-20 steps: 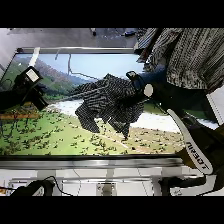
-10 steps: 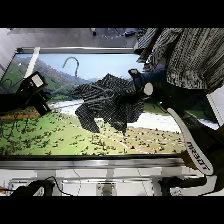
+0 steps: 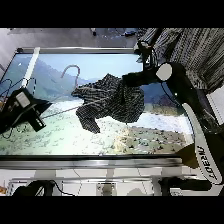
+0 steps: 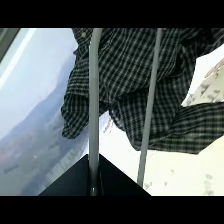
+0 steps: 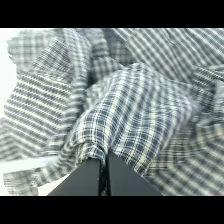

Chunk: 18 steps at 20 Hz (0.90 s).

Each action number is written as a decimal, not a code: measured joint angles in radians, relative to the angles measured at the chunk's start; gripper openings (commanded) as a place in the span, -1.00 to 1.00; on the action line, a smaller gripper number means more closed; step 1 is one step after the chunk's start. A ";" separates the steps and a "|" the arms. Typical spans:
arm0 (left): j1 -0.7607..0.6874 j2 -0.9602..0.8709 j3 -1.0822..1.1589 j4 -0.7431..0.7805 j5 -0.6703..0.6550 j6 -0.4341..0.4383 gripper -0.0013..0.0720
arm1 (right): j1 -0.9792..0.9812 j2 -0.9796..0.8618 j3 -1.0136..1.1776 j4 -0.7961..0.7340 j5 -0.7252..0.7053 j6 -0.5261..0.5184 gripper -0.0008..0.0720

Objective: Fold the clothes and pants, and hang the long-sleeved shirts on hangers.

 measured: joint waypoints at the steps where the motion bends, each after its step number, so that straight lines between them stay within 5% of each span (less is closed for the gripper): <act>1: 0.000 0.024 -0.015 -0.021 -0.001 0.000 -0.82 | 0.003 0.001 0.003 0.010 0.002 0.000 -0.90; 10: 0.000 0.178 -0.054 -0.010 -0.018 0.000 -0.83 | -0.010 0.003 0.011 -0.014 -0.019 0.043 -0.90; 18: -0.022 0.114 -0.121 -0.112 0.043 0.000 -0.82 | -0.012 0.004 0.011 0.090 -0.019 0.014 -0.90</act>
